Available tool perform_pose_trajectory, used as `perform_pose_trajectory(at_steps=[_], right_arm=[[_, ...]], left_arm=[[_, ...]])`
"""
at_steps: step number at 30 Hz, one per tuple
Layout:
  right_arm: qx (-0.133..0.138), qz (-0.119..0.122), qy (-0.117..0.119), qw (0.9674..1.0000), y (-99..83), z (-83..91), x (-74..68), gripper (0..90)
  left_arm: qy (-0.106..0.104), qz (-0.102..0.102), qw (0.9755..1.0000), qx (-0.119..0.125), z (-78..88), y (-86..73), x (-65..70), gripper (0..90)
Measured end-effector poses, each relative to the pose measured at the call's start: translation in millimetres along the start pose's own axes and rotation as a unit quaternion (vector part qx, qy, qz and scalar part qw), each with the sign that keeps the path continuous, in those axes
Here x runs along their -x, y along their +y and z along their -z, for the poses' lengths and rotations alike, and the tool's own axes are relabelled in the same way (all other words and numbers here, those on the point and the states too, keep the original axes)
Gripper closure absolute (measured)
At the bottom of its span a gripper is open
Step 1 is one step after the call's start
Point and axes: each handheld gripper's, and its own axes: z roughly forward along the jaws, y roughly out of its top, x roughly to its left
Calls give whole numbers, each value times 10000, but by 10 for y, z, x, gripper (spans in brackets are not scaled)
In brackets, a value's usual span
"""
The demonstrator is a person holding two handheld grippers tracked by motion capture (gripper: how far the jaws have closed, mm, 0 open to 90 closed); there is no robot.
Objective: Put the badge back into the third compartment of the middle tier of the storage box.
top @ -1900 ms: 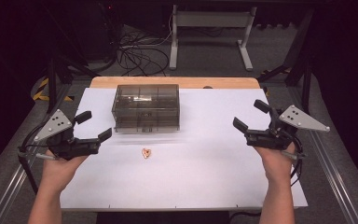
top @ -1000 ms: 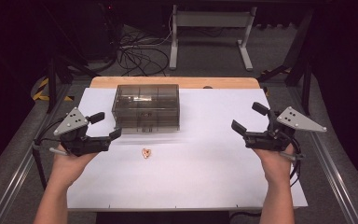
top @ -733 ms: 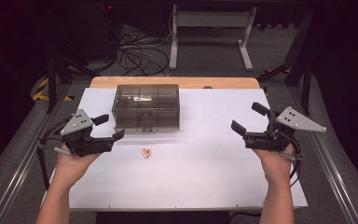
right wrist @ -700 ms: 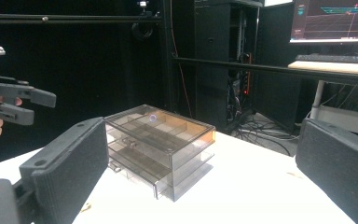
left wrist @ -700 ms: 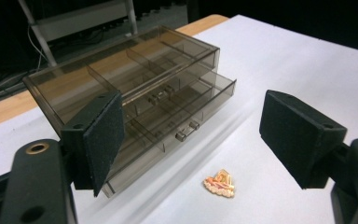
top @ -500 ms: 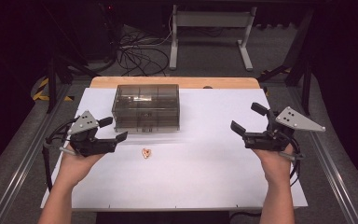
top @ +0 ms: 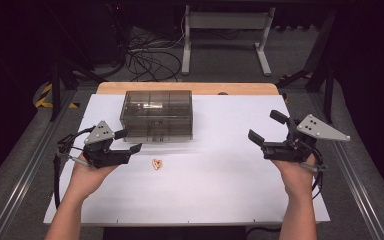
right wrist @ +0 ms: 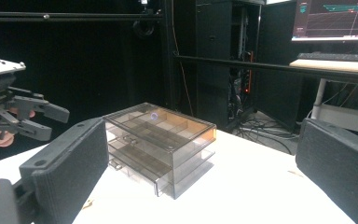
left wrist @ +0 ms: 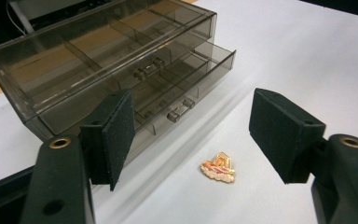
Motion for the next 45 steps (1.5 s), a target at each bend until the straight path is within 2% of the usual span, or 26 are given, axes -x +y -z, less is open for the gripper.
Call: perform_pose_trajectory(at_steps=[17,23,36,42,45], right_arm=[[-53,59,-6,10000,1,1,1,31],[-58,55,-27,10000,1,10,10,31],[-41,64,7,10000,14,29,8,31],[-42,60,11,10000,13,28,9,31],[-42,60,11,10000,13,29,9,31]], left_arm=[[-68,-73,9996,-270,-192,-61,16,386],[-77,-30,9994,-339,-263,-106,17,401],[-76,-135,9977,-659,-444,-172,69,412],[-98,-147,9972,-723,-495,-191,86,423],[-85,-203,9963,-833,-544,-206,106,430]])
